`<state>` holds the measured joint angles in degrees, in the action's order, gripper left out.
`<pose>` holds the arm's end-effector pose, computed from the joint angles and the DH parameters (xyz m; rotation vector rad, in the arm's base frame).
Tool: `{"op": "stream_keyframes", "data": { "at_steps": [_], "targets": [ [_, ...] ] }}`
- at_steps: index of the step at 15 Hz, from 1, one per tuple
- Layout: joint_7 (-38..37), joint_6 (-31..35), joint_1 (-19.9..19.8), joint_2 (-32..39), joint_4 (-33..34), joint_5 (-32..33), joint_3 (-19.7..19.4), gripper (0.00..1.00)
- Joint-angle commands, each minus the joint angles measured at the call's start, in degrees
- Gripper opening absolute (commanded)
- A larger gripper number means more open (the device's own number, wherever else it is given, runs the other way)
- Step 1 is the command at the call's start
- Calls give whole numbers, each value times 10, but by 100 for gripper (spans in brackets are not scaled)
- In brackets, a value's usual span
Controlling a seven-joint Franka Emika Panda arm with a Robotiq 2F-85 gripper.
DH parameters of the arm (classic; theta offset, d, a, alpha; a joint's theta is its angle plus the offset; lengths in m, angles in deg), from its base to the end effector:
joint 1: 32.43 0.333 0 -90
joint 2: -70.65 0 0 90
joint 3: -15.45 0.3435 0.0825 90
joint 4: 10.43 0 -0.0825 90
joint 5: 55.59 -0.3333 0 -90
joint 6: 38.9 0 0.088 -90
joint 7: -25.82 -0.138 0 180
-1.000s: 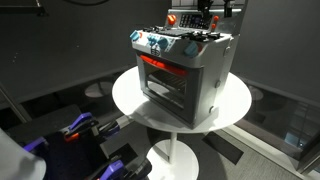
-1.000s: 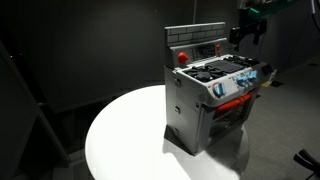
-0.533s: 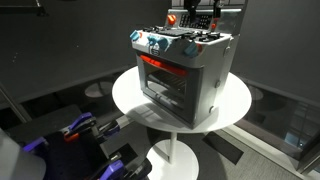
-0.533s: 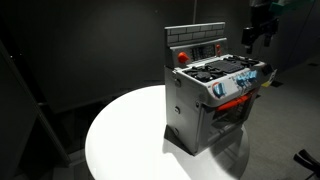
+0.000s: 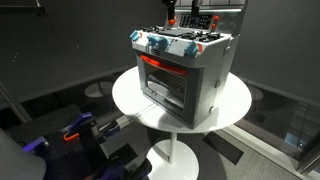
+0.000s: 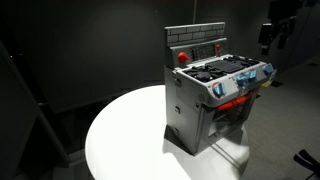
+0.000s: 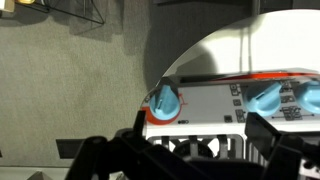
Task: Push the top orange button on the button display of the stove
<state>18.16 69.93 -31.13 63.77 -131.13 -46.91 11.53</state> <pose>0.4539 -0.0372 0.4805 2.9968 -0.1850 -0.1218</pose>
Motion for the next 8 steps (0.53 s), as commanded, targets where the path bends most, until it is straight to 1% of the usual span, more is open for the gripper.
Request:
{"op": "stream_keyframes", "data": {
  "at_steps": [1,4,8],
  "targets": [
    [33,11,-10,-60,-57,-25,8,100],
    [46,10,-10,-84,-81,-33,9,100],
    [54,10,-11,-99,-97,-37,9,100]
  ]
}}
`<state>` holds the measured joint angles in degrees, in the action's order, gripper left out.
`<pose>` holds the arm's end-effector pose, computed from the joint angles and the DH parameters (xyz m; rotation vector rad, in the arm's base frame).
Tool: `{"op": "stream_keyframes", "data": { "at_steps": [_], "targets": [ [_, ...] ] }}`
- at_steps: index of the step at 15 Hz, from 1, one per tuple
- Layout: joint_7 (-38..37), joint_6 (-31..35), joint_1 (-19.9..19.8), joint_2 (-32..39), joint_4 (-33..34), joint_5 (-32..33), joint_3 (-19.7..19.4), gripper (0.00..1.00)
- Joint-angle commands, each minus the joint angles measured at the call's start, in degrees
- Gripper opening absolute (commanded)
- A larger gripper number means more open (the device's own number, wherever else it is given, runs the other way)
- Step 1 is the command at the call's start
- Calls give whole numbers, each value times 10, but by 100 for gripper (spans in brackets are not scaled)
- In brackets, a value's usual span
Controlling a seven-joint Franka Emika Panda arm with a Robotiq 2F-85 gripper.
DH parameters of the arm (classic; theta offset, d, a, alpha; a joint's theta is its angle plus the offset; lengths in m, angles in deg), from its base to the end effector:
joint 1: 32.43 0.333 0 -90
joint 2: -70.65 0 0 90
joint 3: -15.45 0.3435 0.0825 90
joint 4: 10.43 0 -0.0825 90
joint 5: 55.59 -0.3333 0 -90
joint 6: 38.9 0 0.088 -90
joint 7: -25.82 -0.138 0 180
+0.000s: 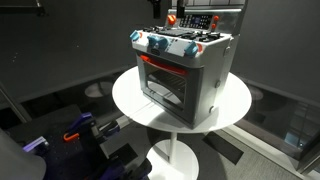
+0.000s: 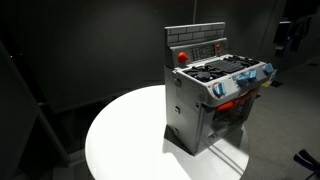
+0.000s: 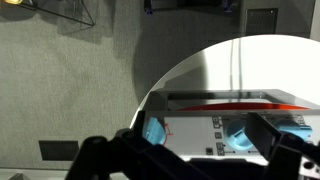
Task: Push the top orange button on the button display of the stove
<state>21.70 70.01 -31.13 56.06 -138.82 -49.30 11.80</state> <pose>0.4070 -0.0295 0.4824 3.0494 -0.1070 -0.1283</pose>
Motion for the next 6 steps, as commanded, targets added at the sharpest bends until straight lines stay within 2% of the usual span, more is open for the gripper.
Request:
{"op": "stream_keyframes", "data": {
  "at_steps": [1,6],
  "targets": [
    [3,-1,-12,-4,-3,-3,11,100],
    [3,-1,-12,-2,-5,-3,13,100]
  ]
}}
